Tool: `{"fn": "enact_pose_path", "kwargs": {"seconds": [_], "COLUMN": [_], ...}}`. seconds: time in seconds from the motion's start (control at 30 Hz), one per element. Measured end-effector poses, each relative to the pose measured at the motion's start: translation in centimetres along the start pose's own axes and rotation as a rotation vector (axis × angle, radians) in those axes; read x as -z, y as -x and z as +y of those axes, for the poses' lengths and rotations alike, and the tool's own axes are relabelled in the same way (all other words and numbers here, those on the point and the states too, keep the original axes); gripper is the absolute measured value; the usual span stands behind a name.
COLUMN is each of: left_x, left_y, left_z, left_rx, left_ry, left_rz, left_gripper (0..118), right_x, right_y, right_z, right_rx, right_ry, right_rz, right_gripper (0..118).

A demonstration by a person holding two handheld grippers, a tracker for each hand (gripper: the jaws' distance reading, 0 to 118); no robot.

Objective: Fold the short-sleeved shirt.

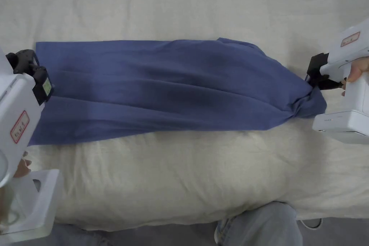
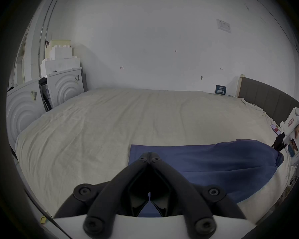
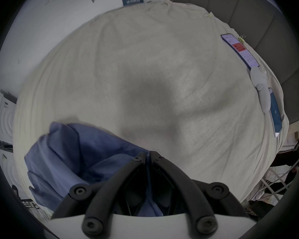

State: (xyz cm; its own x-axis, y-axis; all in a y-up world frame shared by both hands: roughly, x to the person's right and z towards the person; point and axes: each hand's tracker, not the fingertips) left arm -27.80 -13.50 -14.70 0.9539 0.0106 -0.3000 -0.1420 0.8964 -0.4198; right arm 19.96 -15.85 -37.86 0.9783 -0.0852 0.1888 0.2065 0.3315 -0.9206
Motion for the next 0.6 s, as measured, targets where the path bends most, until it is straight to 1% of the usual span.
{"fn": "enact_pose_path", "kwargs": {"seconds": [0.03,0.07,0.1,0.13,0.17,0.23,0.27,0.3,0.43,0.53,0.6], "left_x": [0.0,0.0,0.0,0.1,0.2,0.9,1.4,1.9,4.6,8.0,10.6], "left_y": [0.2,0.3,0.5,0.8,1.2,1.8,2.1,2.5,4.2,5.2,6.1], "left_z": [0.2,0.4,0.5,0.7,1.0,1.6,1.8,2.2,3.8,5.0,5.6], "left_rx": [-0.008,-0.014,-0.024,-0.039,-0.056,-0.102,-0.113,-0.116,-0.127,-0.088,-0.087], "left_ry": [0.012,0.026,0.029,0.037,0.056,0.099,0.114,0.129,0.172,0.259,0.331], "left_rz": [-0.007,-0.011,-0.015,-0.02,-0.035,-0.055,-0.056,-0.06,-0.043,-0.007,0.011], "left_gripper": [4,12,24,40,61,91,110,118,118,118,118], "right_x": [-0.7,-1.3,-1.7,-2.3,-2.8,-3.5,-3.8,-4.1,-5.1,-5.4,-5.3], "right_y": [0.0,0.1,0.0,0.1,0.2,0.1,0.1,0.1,0.2,0.5,0.5], "right_z": [0.0,0.0,0.1,0.1,0.2,0.4,0.4,0.4,0.4,0.1,-0.2], "right_rx": [0.002,-0.005,-0.014,-0.02,-0.025,-0.023,-0.019,-0.014,-0.013,-0.035,-0.032], "right_ry": [-0.022,-0.032,-0.04,-0.051,-0.063,-0.089,-0.098,-0.104,-0.124,-0.148,-0.152], "right_rz": [0.008,0.008,0.009,0.013,0.016,0.019,0.021,0.022,0.043,0.039,0.036], "right_gripper": [2,3,3,2,3,2,2,3,2,2,2]}}
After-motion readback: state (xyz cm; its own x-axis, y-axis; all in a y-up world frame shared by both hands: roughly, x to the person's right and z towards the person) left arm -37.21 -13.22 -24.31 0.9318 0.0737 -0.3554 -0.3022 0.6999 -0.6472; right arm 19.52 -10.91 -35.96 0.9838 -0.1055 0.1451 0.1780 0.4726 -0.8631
